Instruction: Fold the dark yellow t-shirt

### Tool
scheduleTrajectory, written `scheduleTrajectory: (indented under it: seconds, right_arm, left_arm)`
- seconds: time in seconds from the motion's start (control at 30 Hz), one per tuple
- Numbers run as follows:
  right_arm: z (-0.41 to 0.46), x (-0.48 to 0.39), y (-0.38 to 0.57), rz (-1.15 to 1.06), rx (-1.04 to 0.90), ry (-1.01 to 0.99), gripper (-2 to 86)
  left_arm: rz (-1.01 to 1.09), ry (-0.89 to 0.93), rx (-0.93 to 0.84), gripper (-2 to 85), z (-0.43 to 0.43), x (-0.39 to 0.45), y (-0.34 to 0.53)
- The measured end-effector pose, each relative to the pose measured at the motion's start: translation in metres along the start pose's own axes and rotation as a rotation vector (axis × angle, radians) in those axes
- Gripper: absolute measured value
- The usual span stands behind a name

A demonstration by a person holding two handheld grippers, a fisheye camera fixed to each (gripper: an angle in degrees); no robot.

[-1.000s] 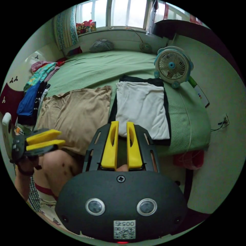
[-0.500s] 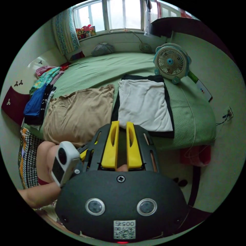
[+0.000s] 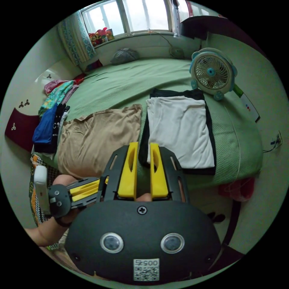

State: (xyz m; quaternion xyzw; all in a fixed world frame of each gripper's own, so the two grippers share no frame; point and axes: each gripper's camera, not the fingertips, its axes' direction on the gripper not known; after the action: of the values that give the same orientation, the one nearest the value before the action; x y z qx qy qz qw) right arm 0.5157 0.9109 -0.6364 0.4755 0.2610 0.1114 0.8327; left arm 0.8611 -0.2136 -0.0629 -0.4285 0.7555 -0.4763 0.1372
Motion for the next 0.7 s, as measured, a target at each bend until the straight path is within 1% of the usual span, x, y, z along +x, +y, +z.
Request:
scheduleTrajectory:
  seconds: [0.13, 0.23, 0.37, 0.43, 0.57, 0.7]
  right_arm:
    - [0.019, 0.001, -0.044, 0.024, -0.044, -0.066, 7.7]
    - [0.045, -0.002, -0.074, 0.033, -0.126, -0.128, 9.0]
    - [0.091, 0.0, -0.104, 0.123, -0.251, -0.237, 10.3]
    - [0.108, 0.003, -0.113, 0.167, -0.278, -0.261, 10.4]
    - [0.137, -0.001, -0.127, 0.181, -0.316, -0.174, 9.8]
    - [0.15, -0.009, -0.139, 0.182, -0.297, -0.194, 9.1]
  left_arm:
    - [-0.027, 0.045, 0.061, 2.9, -0.03, -0.02, 0.015]
    - [-0.012, 0.028, 0.074, 2.8, -0.044, -0.03, 0.025]
    - [-0.027, 0.031, 0.072, 2.6, -0.055, -0.047, 0.037]
    - [-0.04, 0.043, 0.077, 2.6, -0.062, -0.059, 0.046]
    - [-0.056, 0.067, 0.072, 2.5, -0.071, -0.076, 0.06]
    - [-0.05, 0.101, 0.071, 2.4, -0.082, -0.092, 0.078]
